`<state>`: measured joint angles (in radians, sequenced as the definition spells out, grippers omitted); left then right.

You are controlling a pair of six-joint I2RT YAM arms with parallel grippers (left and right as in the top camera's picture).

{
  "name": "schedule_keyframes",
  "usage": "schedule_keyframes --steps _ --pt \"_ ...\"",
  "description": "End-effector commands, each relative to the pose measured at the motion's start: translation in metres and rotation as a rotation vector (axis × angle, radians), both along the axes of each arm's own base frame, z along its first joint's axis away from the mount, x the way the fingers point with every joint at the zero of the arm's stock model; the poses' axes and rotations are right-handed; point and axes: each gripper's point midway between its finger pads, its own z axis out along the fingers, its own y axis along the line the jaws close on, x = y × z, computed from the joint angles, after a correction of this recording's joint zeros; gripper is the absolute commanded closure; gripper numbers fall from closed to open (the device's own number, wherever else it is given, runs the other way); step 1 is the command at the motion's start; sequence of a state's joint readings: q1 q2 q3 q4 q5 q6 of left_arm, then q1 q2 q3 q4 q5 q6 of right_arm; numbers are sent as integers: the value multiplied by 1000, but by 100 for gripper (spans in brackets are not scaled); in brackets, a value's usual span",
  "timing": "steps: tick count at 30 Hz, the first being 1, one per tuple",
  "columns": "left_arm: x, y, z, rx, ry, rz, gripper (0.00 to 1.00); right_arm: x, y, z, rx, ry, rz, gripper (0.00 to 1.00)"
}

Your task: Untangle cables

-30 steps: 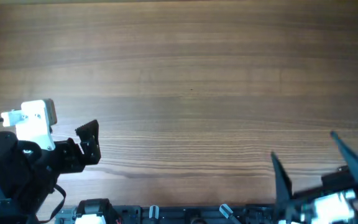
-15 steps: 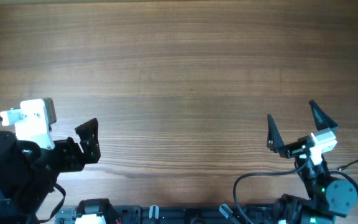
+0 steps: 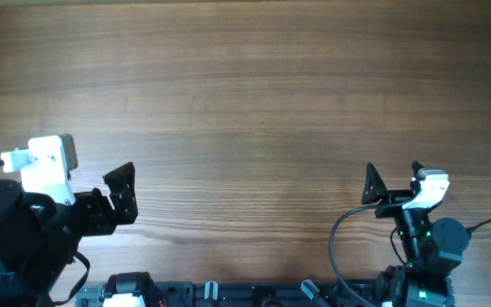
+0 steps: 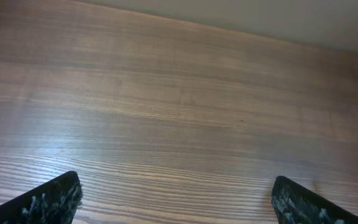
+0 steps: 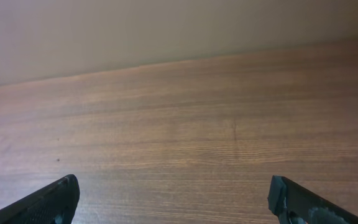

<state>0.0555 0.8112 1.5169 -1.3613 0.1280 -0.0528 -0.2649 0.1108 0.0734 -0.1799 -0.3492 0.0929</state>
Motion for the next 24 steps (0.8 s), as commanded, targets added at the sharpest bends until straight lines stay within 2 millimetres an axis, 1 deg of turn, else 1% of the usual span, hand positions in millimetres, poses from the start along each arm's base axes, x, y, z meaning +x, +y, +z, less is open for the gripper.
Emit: schedule_keyframes --steps 1,11,16,21,24 --pt "-1 0 4 12 -18 -12 0 0 -7 4 106 -3 -61 0" --pt "-1 3 4 25 -18 2 0 0 -7 4 114 -2 -63 0" --pt "-5 3 7 26 -34 2 0 0 -5 6 112 -8 -57 0" --pt "-16 2 13 29 -79 3 0 -4 14 27 93 -102 27 0" --pt "-20 2 16 30 -96 3 0 -5 23 26 95 -97 63 0"
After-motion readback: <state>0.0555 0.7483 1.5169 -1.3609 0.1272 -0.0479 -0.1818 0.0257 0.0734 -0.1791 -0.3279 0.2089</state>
